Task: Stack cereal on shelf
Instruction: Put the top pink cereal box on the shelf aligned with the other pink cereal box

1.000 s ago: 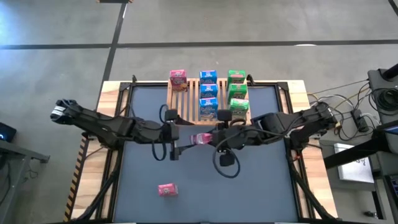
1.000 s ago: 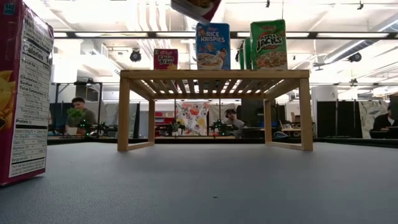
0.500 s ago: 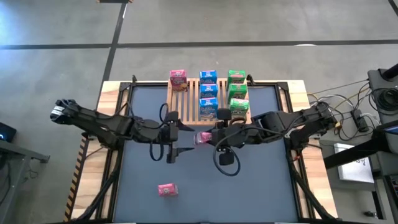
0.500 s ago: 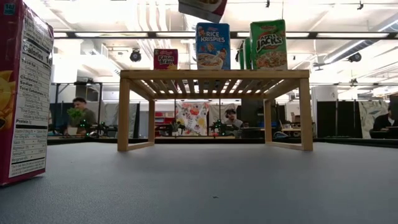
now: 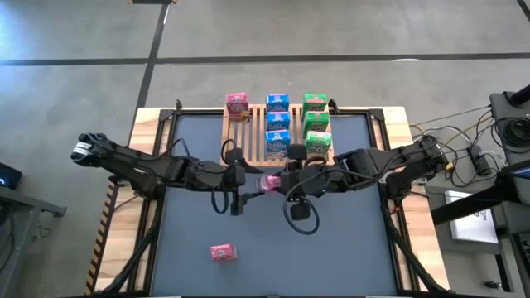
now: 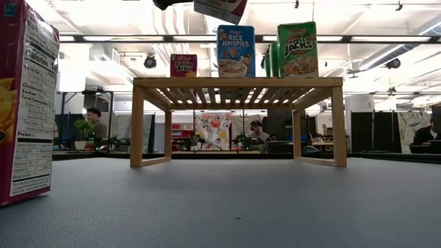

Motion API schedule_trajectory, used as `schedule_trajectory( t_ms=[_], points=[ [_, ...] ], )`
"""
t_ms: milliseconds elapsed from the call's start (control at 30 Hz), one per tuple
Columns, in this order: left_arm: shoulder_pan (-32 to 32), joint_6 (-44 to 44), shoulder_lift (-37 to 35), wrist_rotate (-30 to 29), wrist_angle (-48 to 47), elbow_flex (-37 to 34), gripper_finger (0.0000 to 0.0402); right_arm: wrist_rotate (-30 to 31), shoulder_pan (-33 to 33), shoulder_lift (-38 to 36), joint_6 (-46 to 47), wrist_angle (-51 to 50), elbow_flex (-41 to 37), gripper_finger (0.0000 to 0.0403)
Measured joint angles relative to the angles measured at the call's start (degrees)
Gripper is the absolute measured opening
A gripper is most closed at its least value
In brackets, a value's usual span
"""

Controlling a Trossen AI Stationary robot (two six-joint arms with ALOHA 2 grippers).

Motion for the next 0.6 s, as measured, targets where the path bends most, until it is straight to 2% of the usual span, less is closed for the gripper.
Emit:
schedule_trajectory(
  t_ms=[333, 600],
  points=[
    [0.4, 1.1, -0.2, 0.0, -0.4, -0.1, 0.0199, -1.5, 0.0, 0.0, 0.2, -0.1, 0.0, 0.0154],
    [0.5, 3.8, -3.6, 0.2, -2.4, -0.9, 0.0151, -3.7, 0.4, -1.0, 0.6, -2.7, 0.3, 0.0219]
  ],
)
